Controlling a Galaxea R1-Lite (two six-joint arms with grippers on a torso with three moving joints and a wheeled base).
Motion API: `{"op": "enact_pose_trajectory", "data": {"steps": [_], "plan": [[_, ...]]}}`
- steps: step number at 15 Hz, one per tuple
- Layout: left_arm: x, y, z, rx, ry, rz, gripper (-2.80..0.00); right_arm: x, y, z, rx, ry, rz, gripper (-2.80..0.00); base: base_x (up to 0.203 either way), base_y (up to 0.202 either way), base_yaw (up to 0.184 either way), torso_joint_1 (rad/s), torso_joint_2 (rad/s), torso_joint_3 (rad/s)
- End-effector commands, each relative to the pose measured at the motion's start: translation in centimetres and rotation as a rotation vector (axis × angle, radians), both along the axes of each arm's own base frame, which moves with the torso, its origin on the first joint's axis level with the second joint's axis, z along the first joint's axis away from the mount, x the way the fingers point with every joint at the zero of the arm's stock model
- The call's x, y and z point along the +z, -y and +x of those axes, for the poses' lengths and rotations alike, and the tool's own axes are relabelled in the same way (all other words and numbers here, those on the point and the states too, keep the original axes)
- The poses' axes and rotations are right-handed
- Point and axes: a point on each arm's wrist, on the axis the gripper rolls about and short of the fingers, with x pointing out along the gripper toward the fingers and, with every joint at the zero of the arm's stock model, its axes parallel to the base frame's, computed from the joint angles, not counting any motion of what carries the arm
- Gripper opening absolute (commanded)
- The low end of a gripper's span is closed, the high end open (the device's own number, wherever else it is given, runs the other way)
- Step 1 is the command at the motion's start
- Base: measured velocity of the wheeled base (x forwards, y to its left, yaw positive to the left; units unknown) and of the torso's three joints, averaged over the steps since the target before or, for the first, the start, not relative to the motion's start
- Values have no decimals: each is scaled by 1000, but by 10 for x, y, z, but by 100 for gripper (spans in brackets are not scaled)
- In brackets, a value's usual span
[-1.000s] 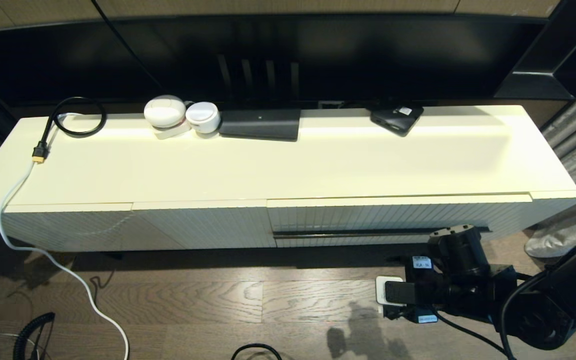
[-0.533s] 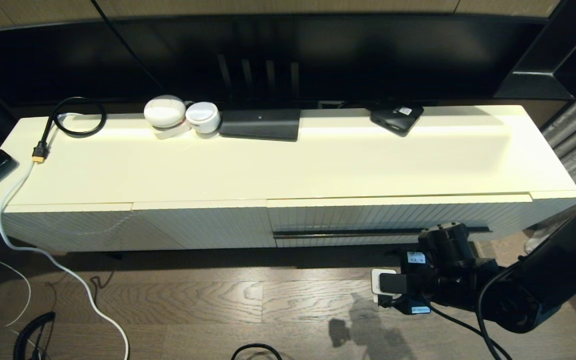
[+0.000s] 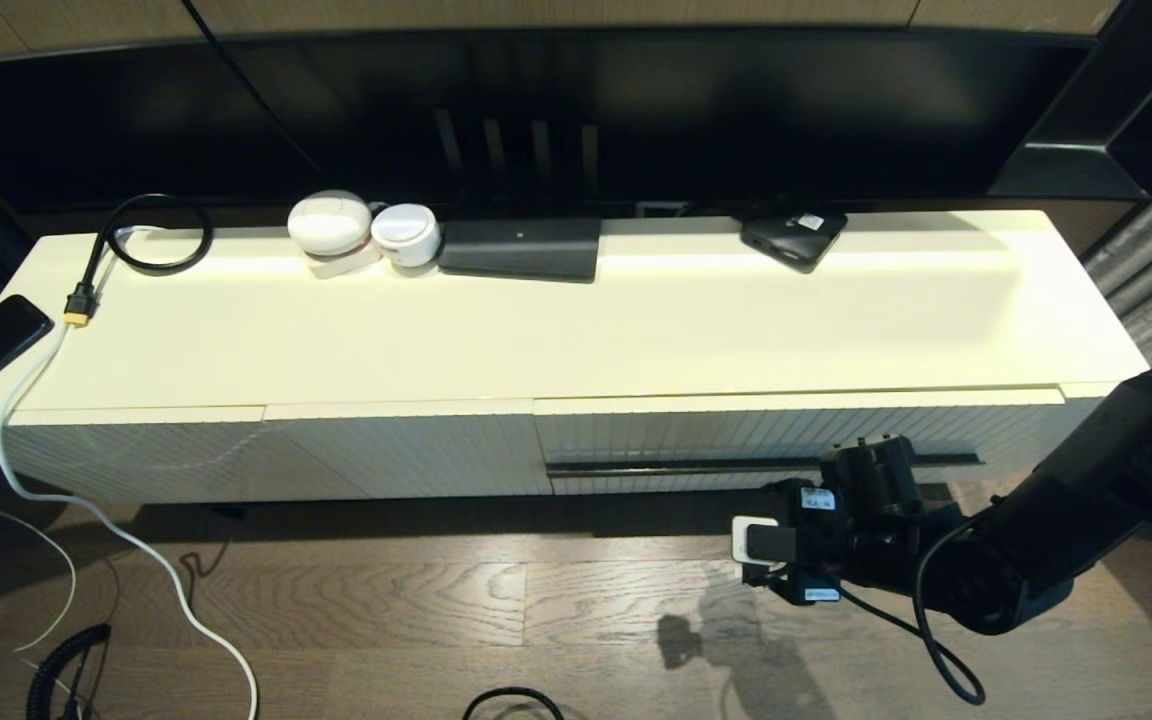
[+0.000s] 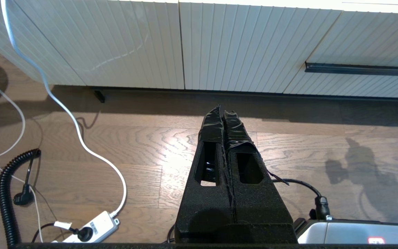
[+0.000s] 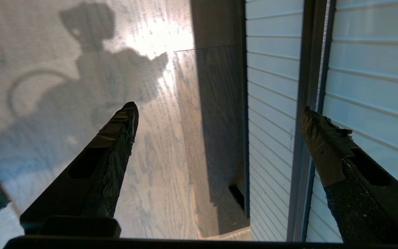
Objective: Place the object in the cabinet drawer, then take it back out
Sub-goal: Open the drawer
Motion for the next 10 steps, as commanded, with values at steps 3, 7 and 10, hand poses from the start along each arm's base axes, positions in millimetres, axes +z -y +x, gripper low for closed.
{"op": "enact_pose_trajectory", "data": {"steps": [3,7,10], "plan": [[0,0,0,1,0,-1,-280,-6,-1,12,6,12,-1,0,0,0,0,0,0,0],[0,0,0,0,-1,-1,-280,-7,1,20,11,25,-1,0,0,0,0,0,0,0],[0,0,0,1,0,-1,-280,-10,2,28,21,56,-4,0,0,0,0,0,0,0]]}}
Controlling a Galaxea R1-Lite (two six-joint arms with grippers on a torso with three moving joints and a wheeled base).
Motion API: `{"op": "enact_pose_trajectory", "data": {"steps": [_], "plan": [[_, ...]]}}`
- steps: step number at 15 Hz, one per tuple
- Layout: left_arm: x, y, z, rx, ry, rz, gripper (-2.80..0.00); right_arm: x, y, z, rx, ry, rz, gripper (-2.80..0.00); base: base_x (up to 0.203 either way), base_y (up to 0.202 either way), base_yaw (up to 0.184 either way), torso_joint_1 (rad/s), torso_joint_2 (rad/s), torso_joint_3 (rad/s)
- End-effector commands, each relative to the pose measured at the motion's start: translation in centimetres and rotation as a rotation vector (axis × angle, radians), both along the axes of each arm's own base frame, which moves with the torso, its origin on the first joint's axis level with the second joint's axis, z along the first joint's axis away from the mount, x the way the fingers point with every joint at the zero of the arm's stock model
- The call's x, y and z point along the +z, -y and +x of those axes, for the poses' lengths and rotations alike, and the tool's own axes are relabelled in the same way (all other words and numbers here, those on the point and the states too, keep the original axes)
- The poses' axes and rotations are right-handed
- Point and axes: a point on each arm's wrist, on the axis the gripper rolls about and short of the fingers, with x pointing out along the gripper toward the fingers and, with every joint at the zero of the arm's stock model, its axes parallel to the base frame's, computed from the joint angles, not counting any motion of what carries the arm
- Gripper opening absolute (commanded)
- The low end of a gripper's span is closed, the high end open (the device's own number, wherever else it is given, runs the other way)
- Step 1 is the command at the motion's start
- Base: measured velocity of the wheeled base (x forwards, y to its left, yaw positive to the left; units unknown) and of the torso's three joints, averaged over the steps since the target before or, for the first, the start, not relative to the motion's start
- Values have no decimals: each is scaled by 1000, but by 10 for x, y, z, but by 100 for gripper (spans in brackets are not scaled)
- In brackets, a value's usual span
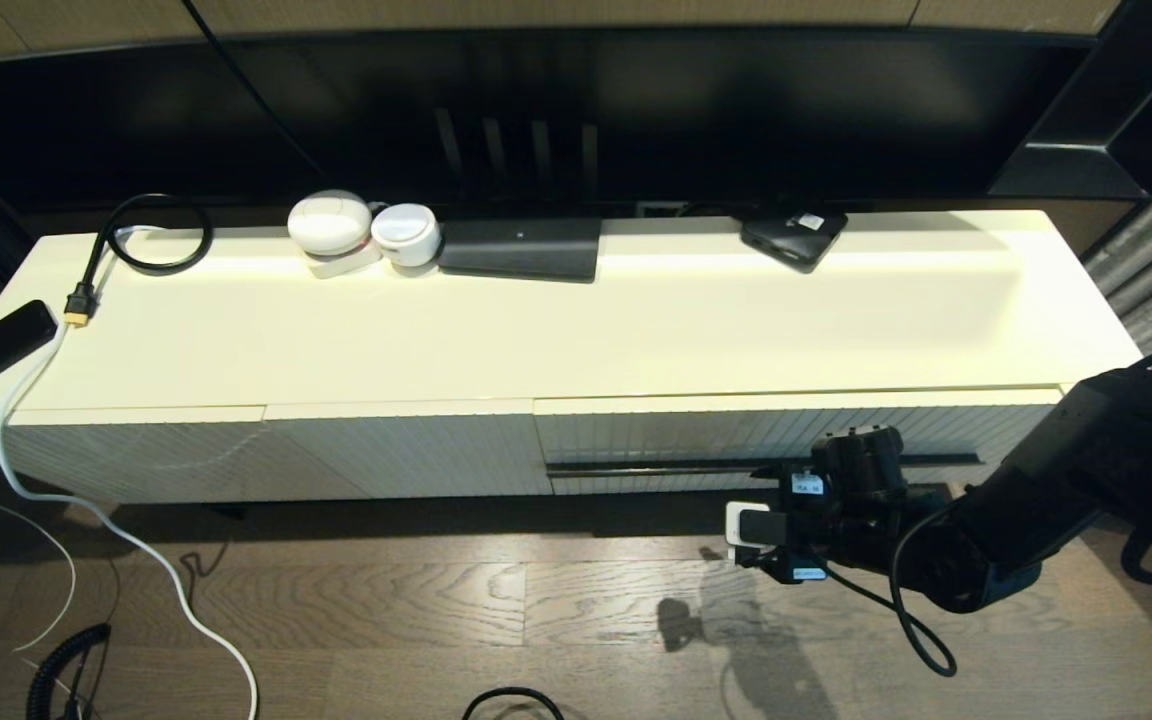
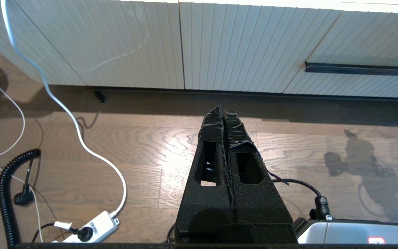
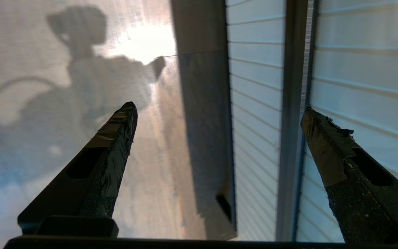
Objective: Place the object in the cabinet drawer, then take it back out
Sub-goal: Open the drawer
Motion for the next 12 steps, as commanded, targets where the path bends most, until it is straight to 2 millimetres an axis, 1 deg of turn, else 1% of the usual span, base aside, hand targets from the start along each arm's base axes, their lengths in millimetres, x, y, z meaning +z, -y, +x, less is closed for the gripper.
{"op": "enact_pose_trajectory", "data": {"steps": [1,6,12], "plan": [[0,0,0,2,0,-1,-280,-5,0,5,9,11,-11,0,0,0,0,0,0,0],[0,0,0,0,0,-1,-280,-9,0,17,10,52,0,0,0,0,0,0,0,0],[0,0,0,2,0,-1,-280,-14,2,25,21,78,-12,0,0,0,0,0,0,0]]}}
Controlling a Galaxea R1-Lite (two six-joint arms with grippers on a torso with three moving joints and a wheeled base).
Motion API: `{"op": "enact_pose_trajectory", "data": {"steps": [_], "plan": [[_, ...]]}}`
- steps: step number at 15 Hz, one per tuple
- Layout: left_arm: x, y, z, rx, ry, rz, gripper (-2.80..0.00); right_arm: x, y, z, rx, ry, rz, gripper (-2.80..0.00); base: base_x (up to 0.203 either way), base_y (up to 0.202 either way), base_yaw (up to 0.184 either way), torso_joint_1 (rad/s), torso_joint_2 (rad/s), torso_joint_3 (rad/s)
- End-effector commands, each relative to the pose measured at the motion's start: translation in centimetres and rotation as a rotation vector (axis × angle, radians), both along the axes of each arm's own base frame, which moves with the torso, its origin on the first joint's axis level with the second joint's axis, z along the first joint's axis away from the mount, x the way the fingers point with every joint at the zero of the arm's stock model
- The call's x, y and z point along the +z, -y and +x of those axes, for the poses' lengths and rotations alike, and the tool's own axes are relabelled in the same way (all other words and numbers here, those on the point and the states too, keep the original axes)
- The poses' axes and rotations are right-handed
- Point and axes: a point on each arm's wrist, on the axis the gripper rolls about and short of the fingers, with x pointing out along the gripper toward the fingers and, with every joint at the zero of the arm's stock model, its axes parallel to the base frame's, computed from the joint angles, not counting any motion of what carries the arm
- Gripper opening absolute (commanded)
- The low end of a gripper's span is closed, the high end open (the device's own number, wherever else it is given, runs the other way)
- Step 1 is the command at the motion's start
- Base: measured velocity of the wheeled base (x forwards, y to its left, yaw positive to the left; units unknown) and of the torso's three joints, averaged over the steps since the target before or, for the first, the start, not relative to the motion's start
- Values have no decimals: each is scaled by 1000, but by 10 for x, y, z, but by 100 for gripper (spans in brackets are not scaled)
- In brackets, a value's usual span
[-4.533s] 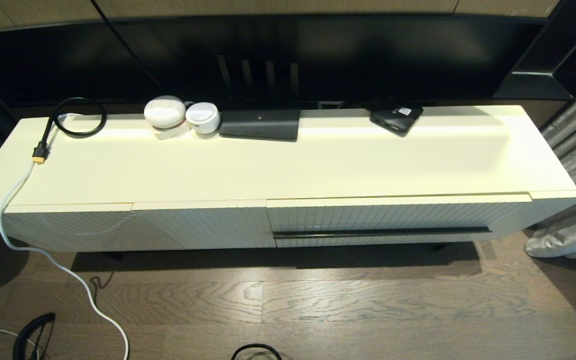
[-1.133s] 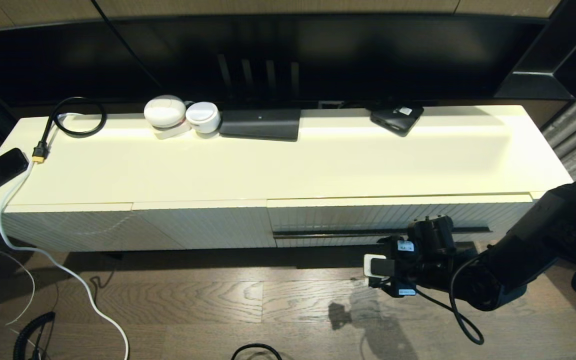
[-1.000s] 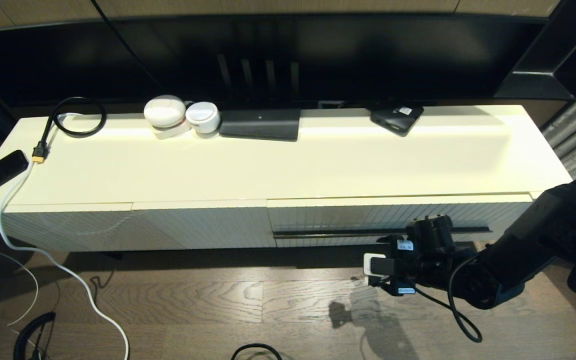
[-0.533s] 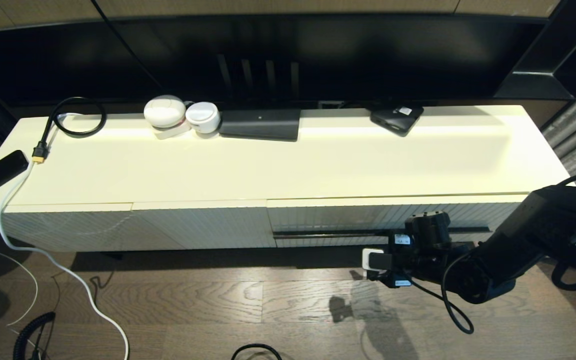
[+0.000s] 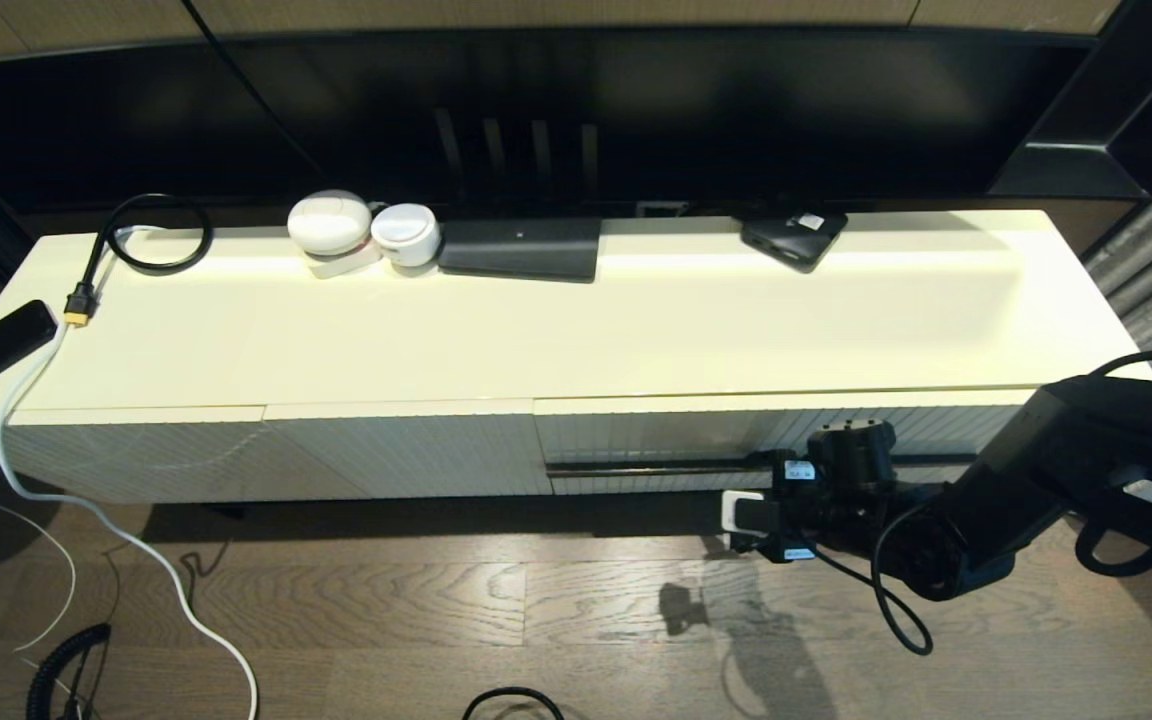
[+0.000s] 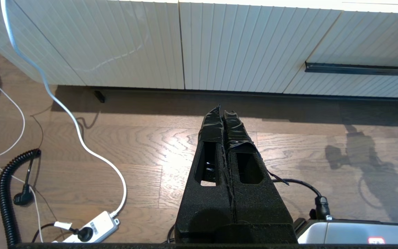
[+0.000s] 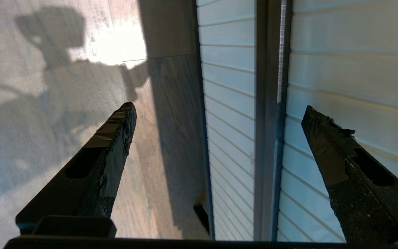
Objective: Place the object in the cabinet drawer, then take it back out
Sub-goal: Open the drawer
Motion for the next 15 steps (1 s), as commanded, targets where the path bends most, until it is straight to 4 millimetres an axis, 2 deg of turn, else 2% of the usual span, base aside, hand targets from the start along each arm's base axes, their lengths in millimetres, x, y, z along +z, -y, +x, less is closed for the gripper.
{"op": "enact_pose_trajectory", "data": {"steps": [1,10,15], "plan": [[0,0,0,0,0,-1,-280,-5,0,3,4,-1,-7,0,0,0,0,0,0,0],[0,0,0,1,-1,-1,-280,-15,7,10,6,-4,-18,0,0,0,0,0,0,0],[0,0,0,1,0,-1,-280,-19,12,6,-5,-28,-24,0,0,0,0,0,0,0]]}}
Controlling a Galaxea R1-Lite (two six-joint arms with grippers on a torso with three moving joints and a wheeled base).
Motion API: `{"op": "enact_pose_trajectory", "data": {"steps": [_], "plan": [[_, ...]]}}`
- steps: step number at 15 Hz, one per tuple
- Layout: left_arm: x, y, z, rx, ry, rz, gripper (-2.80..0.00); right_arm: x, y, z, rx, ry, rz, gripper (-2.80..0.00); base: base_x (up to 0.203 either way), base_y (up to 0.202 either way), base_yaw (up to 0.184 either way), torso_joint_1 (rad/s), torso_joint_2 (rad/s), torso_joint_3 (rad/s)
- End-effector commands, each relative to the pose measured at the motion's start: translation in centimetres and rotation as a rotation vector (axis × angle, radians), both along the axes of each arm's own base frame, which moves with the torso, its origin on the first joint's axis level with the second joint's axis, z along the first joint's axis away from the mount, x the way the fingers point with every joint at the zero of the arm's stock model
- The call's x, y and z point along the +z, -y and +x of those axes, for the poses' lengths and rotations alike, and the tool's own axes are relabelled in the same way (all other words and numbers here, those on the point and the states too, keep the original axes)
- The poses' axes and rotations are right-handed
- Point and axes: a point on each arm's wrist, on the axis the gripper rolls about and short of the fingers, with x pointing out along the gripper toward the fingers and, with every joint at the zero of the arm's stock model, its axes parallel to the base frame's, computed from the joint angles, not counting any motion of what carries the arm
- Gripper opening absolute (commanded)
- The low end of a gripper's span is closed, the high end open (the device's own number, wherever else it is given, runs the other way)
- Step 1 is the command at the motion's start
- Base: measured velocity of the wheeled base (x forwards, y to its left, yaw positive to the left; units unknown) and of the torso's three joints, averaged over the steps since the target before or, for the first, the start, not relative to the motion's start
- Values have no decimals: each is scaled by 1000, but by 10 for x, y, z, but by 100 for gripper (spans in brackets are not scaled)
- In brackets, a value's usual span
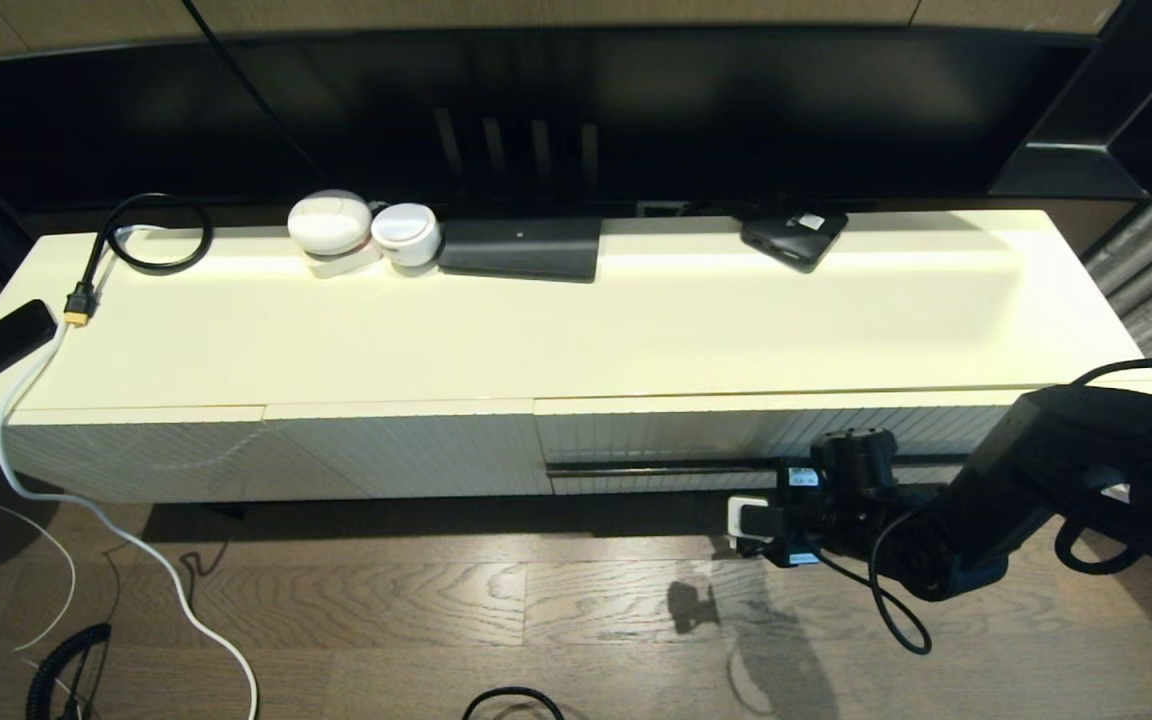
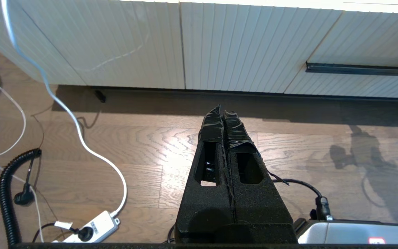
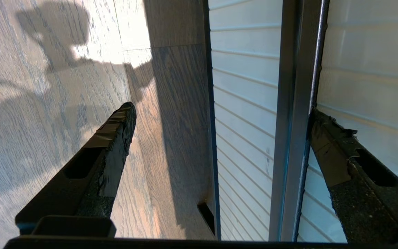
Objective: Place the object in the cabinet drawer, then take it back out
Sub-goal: Open the drawer
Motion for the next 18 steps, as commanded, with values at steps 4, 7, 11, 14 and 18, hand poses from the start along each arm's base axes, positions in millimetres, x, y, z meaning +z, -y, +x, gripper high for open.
{"op": "enact_pose_trajectory", "data": {"steps": [4,7,11,14,18], "plan": [[0,0,0,0,0,-1,-280,-4,4,-13,5,-40,-16,0,0,0,0,0,0,0],[0,0,0,1,-1,-1,-280,-6,5,-19,4,-66,-23,0,0,0,0,0,0,0],[0,0,0,1,0,-1,-280,-8,8,-37,9,-110,-34,0,0,0,0,0,0,0],[0,0,0,0,0,-1,-280,-6,8,-47,16,-125,-38,0,0,0,0,0,0,0],[0,0,0,1,0,-1,-280,1,12,-62,16,-139,-39,0,0,0,0,0,0,0]]}}
